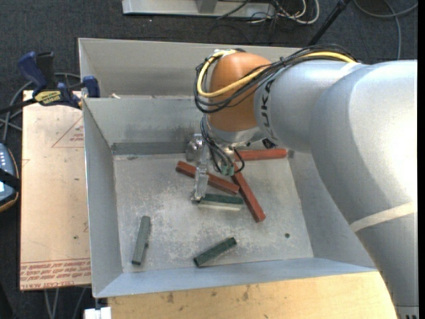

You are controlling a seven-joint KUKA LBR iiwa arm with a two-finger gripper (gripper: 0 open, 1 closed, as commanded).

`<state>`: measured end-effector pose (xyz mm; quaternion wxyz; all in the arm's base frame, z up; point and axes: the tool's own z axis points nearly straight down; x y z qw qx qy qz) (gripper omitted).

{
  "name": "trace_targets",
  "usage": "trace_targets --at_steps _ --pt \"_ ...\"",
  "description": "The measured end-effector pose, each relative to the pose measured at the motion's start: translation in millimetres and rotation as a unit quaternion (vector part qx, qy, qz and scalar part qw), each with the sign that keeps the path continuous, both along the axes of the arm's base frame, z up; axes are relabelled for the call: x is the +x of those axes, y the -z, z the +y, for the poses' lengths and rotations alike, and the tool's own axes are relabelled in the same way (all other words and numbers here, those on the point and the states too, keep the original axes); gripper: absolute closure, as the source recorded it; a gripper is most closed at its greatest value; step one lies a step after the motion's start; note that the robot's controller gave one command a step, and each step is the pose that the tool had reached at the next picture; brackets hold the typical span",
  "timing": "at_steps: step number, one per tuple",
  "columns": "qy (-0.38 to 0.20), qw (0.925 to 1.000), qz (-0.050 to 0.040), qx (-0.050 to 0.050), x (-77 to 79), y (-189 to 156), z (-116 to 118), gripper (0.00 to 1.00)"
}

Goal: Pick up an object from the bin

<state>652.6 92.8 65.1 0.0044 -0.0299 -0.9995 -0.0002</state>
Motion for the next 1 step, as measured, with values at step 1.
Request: trace_targets --at_steps 1 --pt "0.0 1.0 -0.0056 0.001 3.2 -5.7 0.9 1.0"
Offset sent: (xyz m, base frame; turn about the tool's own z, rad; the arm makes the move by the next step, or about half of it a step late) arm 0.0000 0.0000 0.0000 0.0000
